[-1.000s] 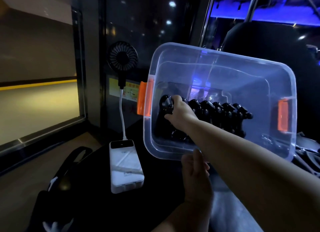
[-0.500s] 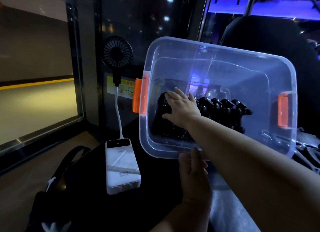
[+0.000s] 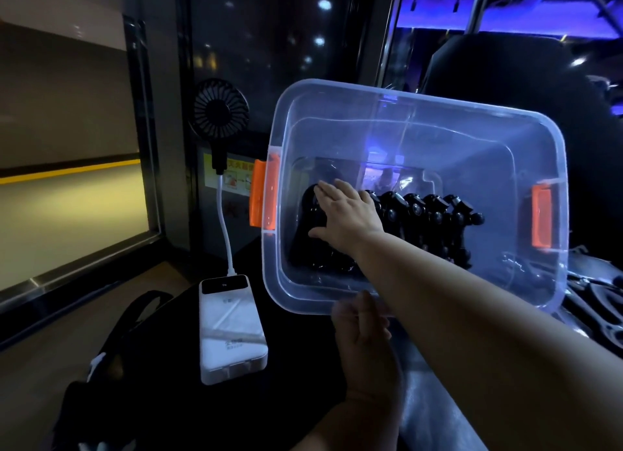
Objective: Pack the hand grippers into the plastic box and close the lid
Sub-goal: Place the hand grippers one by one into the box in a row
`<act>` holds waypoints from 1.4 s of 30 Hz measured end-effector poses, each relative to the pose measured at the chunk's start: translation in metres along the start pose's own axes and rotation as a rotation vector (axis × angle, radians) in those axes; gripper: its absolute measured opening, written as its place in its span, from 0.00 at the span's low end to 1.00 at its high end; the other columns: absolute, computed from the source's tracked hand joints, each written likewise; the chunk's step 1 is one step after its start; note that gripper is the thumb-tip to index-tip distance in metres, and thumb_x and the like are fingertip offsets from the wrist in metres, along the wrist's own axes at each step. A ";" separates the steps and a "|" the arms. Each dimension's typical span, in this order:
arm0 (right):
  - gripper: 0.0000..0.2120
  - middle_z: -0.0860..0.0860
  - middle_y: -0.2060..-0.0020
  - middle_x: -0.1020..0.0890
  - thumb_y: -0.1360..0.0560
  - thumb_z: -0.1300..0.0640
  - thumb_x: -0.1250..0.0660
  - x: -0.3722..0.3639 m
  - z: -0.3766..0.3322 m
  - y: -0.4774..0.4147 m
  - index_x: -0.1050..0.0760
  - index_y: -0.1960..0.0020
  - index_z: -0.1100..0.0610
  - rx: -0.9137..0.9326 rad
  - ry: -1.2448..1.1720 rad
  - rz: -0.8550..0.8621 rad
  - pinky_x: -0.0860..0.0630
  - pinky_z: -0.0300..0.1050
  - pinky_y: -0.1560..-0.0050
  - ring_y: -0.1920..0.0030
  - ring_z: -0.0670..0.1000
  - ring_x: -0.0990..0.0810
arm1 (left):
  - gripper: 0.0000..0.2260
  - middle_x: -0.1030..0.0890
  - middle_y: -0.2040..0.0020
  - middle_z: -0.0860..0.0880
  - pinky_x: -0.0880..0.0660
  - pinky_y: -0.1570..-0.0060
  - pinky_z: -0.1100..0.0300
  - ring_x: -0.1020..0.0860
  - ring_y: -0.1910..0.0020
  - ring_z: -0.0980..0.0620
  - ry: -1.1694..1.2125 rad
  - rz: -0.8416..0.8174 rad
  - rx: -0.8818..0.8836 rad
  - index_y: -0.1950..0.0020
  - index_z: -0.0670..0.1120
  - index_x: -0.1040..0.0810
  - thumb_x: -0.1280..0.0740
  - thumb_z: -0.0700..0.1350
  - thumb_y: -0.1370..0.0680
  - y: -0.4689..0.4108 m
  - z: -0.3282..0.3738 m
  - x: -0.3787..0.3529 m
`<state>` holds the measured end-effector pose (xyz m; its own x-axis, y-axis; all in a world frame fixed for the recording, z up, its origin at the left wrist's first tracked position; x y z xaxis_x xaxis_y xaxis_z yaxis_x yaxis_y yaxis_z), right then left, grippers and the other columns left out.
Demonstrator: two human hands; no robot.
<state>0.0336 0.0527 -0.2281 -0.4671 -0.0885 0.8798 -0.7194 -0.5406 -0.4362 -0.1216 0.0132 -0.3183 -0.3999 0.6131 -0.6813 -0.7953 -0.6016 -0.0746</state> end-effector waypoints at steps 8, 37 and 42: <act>0.35 0.48 0.25 0.38 0.27 0.37 0.35 0.034 0.020 0.029 0.39 0.25 0.51 -0.019 -0.278 0.209 0.51 0.49 0.26 0.24 0.51 0.48 | 0.11 0.19 0.67 0.47 0.28 0.66 0.63 0.23 0.67 0.54 -0.094 -0.047 -0.022 0.54 0.41 0.28 0.42 0.49 0.21 -0.002 -0.001 0.001; 0.24 0.53 0.31 0.32 0.27 0.37 0.42 0.024 0.223 0.321 0.31 0.34 0.45 -1.002 0.019 -0.062 0.49 0.62 0.32 0.29 0.56 0.41 | 0.10 0.18 0.71 0.54 0.31 0.66 0.62 0.23 0.74 0.61 -0.242 -0.001 -0.070 0.55 0.50 0.31 0.46 0.53 0.18 -0.005 -0.005 -0.003; 0.31 0.51 0.26 0.39 0.27 0.33 0.45 0.026 0.227 0.326 0.36 0.30 0.48 -1.089 -0.038 -0.160 0.48 0.68 0.32 0.28 0.58 0.41 | 0.11 0.18 0.72 0.54 0.31 0.66 0.62 0.24 0.72 0.59 -0.245 0.014 -0.071 0.55 0.50 0.32 0.46 0.54 0.18 -0.006 -0.006 -0.003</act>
<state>-0.0965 -0.3159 -0.3051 -0.3255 -0.1189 0.9380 -0.8472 0.4772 -0.2335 -0.1130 0.0113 -0.3200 -0.5159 0.7049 -0.4867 -0.7582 -0.6402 -0.1236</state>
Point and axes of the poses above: each hand's wrist, its own y-axis away from the middle knuckle, its own x-axis out of the back of the hand, z = x × y, the point moved 1 cm from there along -y, towards the middle knuckle
